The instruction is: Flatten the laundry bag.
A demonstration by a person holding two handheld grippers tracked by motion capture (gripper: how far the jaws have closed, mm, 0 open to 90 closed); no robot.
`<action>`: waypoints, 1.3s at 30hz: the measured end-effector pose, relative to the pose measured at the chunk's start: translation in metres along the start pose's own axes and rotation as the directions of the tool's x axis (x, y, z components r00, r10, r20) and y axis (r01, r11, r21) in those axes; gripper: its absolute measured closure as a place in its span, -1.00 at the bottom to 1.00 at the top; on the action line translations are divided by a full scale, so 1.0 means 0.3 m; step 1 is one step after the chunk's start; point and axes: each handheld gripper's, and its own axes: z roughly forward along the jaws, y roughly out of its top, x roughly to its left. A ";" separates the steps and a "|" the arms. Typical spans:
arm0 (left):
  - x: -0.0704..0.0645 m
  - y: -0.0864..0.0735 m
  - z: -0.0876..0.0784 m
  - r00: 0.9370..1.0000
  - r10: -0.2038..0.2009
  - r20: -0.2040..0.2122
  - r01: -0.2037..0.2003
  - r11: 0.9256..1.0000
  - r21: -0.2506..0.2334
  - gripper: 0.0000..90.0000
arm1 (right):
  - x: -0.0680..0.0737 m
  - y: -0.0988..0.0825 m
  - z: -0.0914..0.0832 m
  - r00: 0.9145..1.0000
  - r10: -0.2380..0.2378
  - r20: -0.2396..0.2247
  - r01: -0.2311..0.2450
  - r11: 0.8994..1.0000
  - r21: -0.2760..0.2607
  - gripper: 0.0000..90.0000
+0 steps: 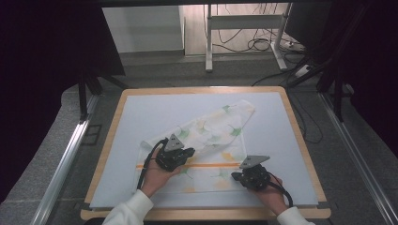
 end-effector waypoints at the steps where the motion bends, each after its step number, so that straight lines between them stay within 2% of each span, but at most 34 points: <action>1: 0.000 0.000 0.000 1.000 0.000 0.000 0.000 1.000 0.000 0.94 | 0.000 0.000 0.000 1.000 -0.003 0.001 0.003 1.000 0.001 0.99; 11: 0.053 0.004 -0.012 0.999 -0.022 -0.023 0.022 1.000 -0.008 0.94 | -0.004 0.000 0.001 1.000 0.008 -0.009 -0.008 1.000 -0.001 0.99; 18: 0.095 0.010 -0.034 0.998 -0.041 -0.036 0.041 0.999 -0.022 0.94 | -0.001 -0.001 0.000 1.000 0.012 0.001 -0.012 1.000 -0.001 0.99; 22: 0.128 -0.001 -0.040 0.996 -0.068 -0.051 0.068 0.998 -0.019 0.94 | 0.006 0.000 0.000 1.000 0.002 0.011 -0.002 1.000 0.001 0.99; 30: 0.172 -0.015 -0.054 0.993 -0.093 -0.070 0.091 0.996 -0.023 0.94 | 0.003 -0.001 0.000 1.000 -0.001 0.008 0.001 1.000 -0.002 0.99; 34: 0.205 -0.025 -0.070 0.989 -0.120 -0.088 0.117 0.993 -0.036 0.94 | 0.005 -0.001 0.000 1.000 -0.001 0.011 0.001 1.000 0.000 0.99; 39: 0.236 -0.026 -0.076 0.985 -0.148 -0.087 0.143 0.988 -0.054 0.94 | 0.005 -0.001 0.000 1.000 -0.002 0.009 0.002 1.000 -0.001 0.99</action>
